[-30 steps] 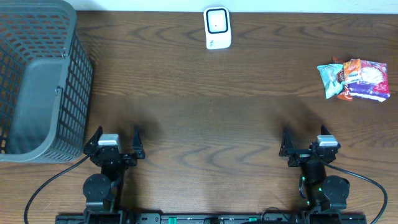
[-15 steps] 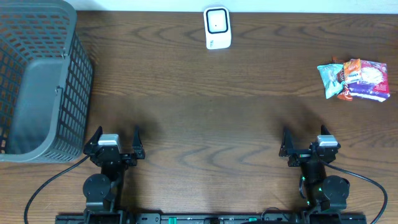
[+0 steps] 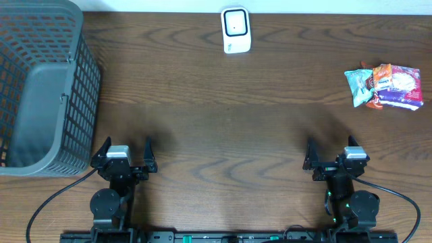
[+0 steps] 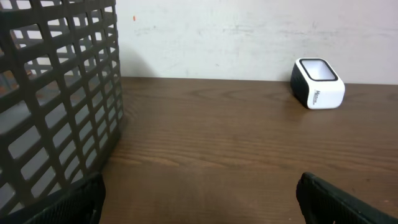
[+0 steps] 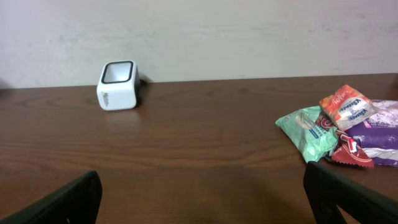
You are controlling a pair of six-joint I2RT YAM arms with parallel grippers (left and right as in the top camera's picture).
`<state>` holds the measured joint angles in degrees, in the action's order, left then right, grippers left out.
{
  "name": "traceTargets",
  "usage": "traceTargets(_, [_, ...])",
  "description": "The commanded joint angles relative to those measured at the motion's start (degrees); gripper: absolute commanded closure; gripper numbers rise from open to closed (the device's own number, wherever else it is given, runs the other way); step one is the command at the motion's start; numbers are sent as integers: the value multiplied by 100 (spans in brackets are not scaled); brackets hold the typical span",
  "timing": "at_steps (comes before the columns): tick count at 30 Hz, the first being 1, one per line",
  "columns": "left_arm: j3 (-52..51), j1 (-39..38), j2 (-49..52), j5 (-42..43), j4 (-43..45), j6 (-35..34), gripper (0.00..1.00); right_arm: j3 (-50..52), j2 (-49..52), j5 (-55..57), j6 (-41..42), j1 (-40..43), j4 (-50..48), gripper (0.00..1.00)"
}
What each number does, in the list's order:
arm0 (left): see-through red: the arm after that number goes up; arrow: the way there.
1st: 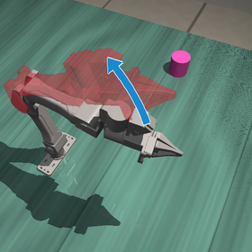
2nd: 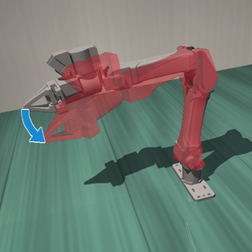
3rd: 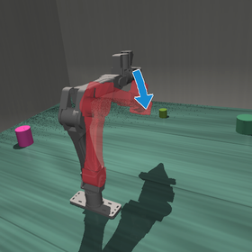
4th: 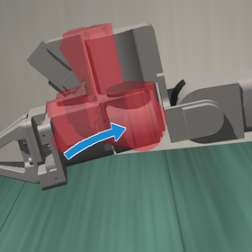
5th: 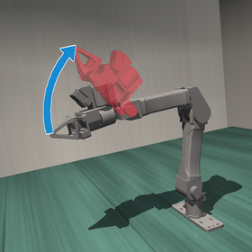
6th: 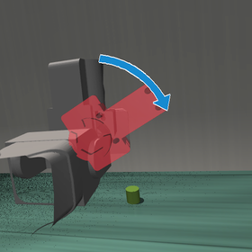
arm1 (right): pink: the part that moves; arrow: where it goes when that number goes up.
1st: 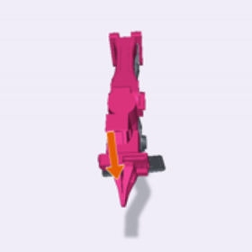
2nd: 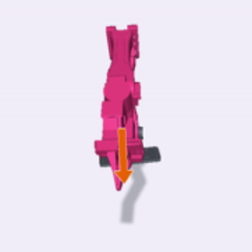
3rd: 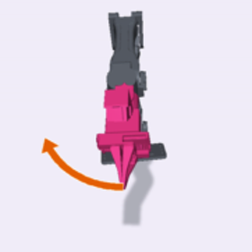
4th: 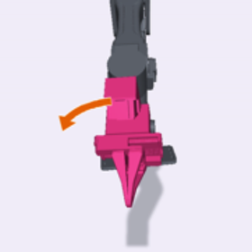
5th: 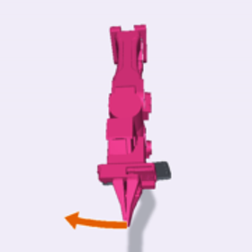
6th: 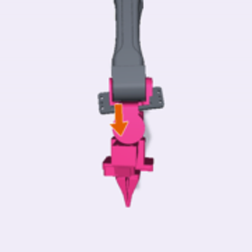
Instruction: Scan the item barcode
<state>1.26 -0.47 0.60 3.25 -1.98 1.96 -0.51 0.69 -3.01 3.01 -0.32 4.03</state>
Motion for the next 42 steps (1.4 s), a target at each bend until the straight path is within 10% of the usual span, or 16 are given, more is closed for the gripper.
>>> traceTargets(1, [-103,13,-37,37,-188,61,2,22,-9,-9,76,33,4,1])
traceTargets(42, [-103,13,-37,37,-188,61,2,20,-42,203,-162,24,50,1])
